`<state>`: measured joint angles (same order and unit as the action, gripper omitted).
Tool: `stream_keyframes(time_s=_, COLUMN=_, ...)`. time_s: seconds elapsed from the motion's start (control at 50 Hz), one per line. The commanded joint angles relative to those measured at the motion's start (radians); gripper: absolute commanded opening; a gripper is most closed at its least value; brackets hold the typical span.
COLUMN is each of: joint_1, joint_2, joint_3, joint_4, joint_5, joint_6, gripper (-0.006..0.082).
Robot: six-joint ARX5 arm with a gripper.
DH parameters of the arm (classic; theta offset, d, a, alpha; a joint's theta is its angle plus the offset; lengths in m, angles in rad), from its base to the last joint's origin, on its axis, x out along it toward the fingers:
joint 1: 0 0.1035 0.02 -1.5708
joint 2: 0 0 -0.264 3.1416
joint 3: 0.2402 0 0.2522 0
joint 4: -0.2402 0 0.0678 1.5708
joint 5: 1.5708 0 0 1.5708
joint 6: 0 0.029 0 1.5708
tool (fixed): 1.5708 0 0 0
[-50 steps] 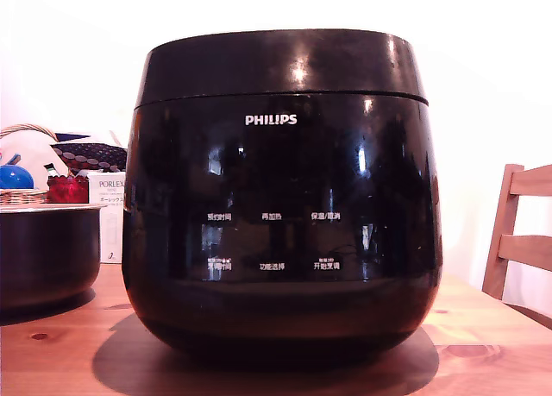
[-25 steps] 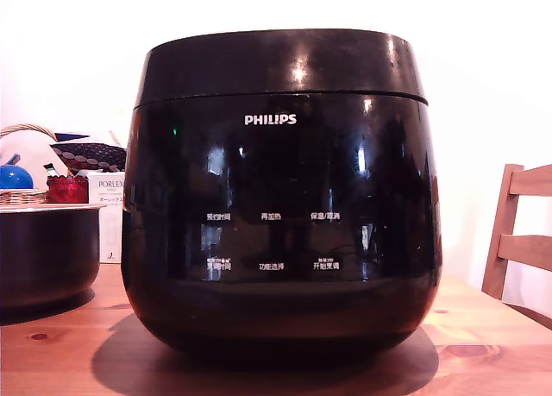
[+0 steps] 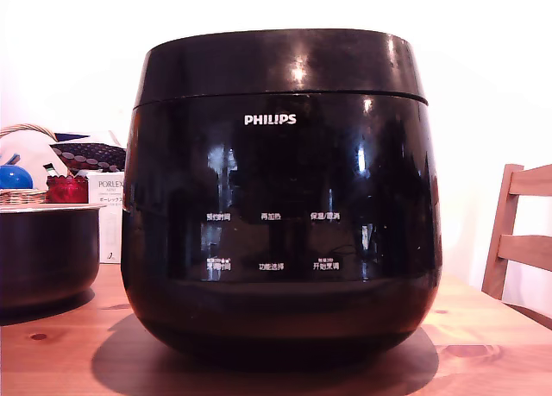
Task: Open the rice cooker by pressing the large metal button on the top of its lid with medium force
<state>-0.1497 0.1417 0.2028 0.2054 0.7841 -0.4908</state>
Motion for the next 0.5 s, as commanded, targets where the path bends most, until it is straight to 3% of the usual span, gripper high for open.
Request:
stream_keyframes(time_s=0.0, joint_1=-0.025, joint_2=0.062, joint_3=-0.003, joint_4=0.014, joint_5=0.01, joint_6=0.009, gripper=-0.0019)
stream_keyframes(time_s=0.16, joint_1=-0.112, joint_2=0.216, joint_3=0.002, joint_4=0.123, joint_5=0.005, joint_6=0.065, gripper=-0.0019)
stream_keyframes(time_s=0.4, joint_1=-0.284, joint_2=0.418, joint_3=0.108, joint_4=0.185, joint_5=-0.13, joint_6=0.192, gripper=-0.0019)
stream_keyframes(time_s=0.42, joint_1=-0.302, joint_2=0.438, joint_3=0.121, joint_4=0.185, joint_5=-0.147, joint_6=0.261, gripper=-0.0019)
stream_keyframes(time_s=0.48, joint_1=-0.349, joint_2=0.491, joint_3=0.154, joint_4=0.185, joint_5=-0.195, joint_6=0.315, gripper=-0.0019)
